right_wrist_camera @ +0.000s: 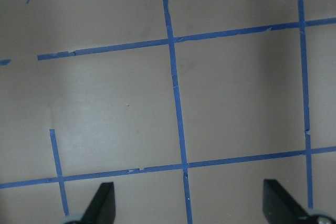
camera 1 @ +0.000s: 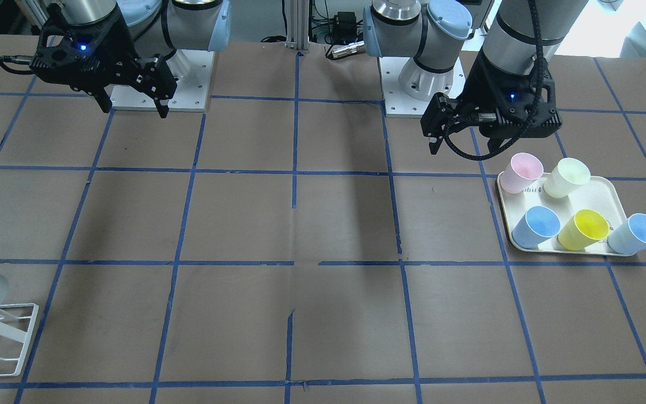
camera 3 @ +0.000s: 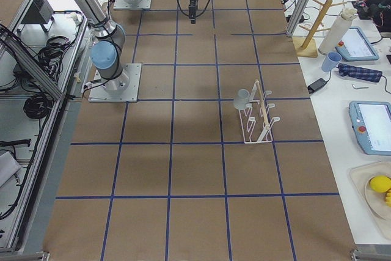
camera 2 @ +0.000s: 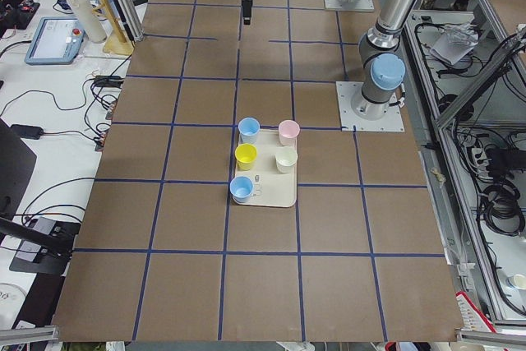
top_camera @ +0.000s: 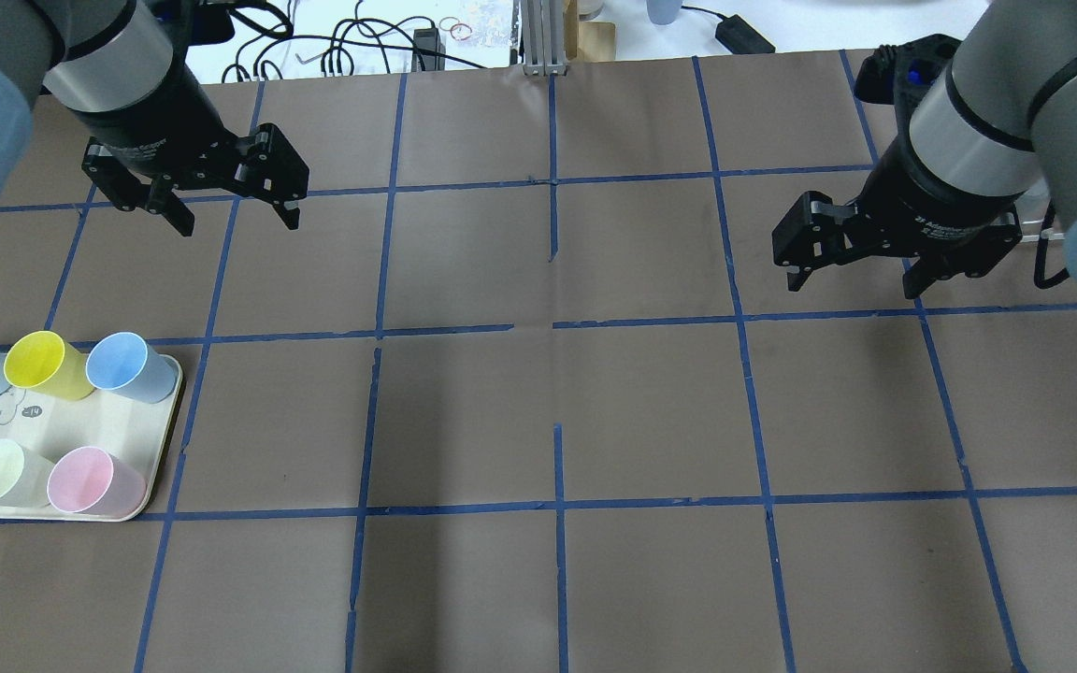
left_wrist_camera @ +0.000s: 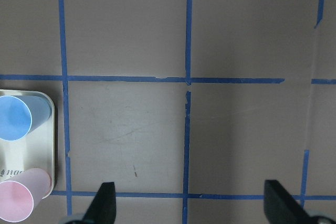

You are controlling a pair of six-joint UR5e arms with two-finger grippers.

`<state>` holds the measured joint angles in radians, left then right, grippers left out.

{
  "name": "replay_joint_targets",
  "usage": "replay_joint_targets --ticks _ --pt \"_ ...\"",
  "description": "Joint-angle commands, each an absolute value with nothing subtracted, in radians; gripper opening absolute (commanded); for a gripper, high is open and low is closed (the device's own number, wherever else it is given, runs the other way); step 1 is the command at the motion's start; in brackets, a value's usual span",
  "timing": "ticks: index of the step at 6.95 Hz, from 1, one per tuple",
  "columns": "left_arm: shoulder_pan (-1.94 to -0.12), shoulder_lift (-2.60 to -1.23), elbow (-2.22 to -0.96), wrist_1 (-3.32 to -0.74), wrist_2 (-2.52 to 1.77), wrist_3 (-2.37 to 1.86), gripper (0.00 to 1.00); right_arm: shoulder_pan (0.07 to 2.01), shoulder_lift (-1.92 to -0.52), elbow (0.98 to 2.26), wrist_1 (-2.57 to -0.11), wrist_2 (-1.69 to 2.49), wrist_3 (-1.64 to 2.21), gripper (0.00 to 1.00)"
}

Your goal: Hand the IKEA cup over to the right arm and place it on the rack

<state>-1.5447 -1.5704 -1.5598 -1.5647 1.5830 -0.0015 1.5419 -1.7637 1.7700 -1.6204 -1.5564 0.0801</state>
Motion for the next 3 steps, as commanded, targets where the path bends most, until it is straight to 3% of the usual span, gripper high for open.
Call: replay_joint_targets --ticks 1,3 --pt "-1.545 -1.566 -1.566 -1.565 1.583 -0.002 1.00 1.543 -1.763 1.766 -1.614 -1.569 0.075 1.00" --pt "-1.545 -1.565 -1.571 -1.563 1.583 -0.002 1.00 1.543 -1.761 1.764 -1.614 -1.568 0.075 1.00"
